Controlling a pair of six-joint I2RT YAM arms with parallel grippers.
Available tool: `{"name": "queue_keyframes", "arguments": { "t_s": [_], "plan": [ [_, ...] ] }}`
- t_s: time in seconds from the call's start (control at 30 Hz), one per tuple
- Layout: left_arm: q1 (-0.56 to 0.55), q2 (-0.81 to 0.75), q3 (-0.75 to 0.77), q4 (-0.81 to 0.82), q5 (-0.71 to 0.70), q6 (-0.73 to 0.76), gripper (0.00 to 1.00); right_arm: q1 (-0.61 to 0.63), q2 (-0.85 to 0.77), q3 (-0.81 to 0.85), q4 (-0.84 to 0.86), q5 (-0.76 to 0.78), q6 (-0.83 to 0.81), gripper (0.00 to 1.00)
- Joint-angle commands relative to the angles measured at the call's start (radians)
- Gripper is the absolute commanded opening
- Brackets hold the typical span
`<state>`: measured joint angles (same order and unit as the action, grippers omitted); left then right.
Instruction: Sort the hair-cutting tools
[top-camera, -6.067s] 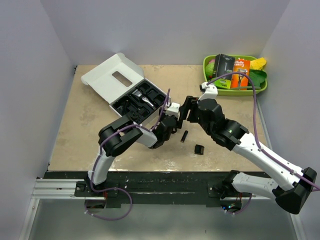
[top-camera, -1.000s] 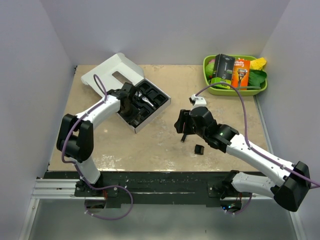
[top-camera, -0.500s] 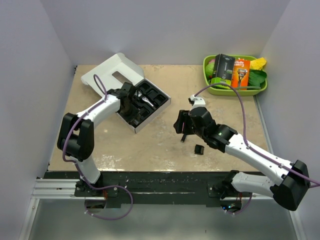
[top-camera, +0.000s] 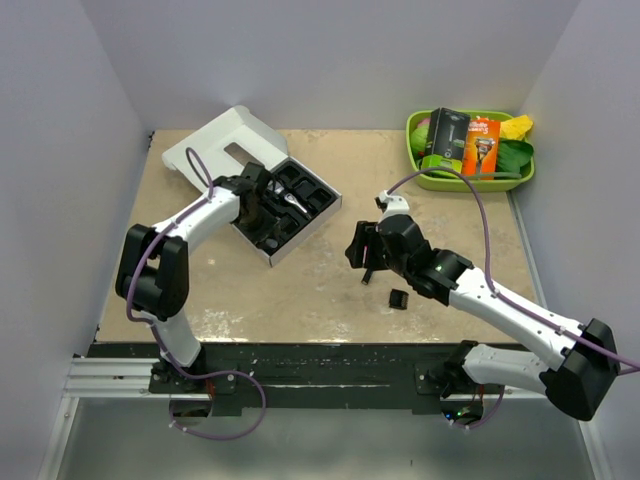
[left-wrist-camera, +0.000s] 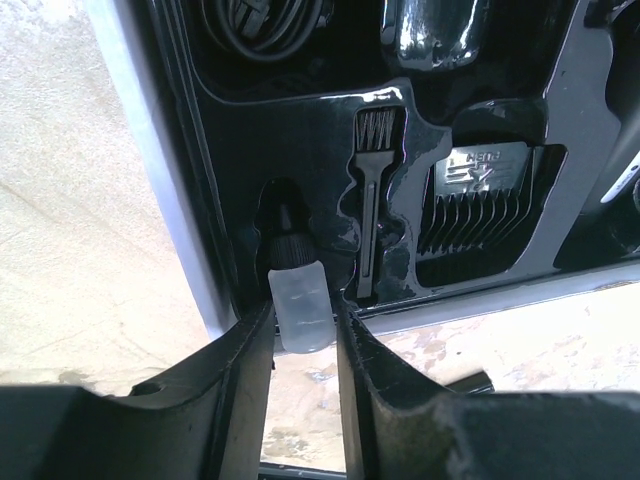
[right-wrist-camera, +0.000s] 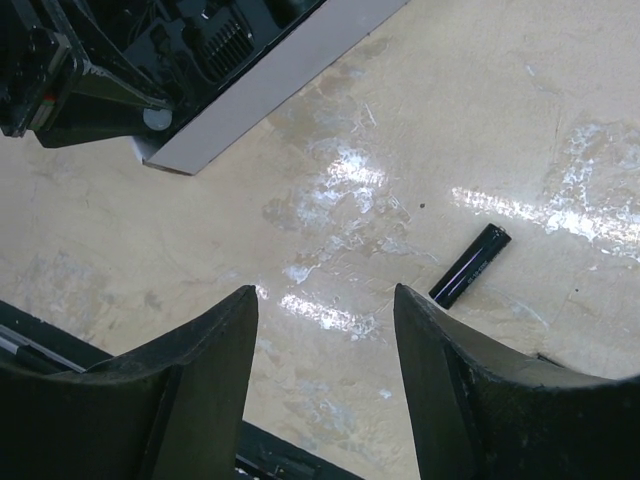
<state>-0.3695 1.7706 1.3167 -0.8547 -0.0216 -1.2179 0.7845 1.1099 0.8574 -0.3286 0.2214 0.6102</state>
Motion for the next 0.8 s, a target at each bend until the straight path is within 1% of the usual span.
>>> {"name": "queue_keyframes", "arguments": {
  "t_s": [0.0, 0.3, 0.53, 0.77],
  "plan": [
    [0.011, 0.01, 0.039, -0.018, 0.006, 0.017, 0.37, 0.002, 0.002, -0.008, 0.03, -0.002, 0.005, 0.6],
    [0.014, 0.0, 0.049, -0.026, -0.001, 0.017, 0.38, 0.002, 0.001, -0.003, 0.023, -0.001, 0.0, 0.61],
    [0.014, -0.011, 0.104, -0.072, -0.021, 0.035, 0.38, 0.002, 0.004, 0.012, 0.014, -0.008, -0.004, 0.61],
    [0.014, -0.06, 0.121, -0.089, -0.005, 0.066, 0.37, 0.002, 0.014, 0.026, 0.019, -0.037, -0.01, 0.6]
  ]
}}
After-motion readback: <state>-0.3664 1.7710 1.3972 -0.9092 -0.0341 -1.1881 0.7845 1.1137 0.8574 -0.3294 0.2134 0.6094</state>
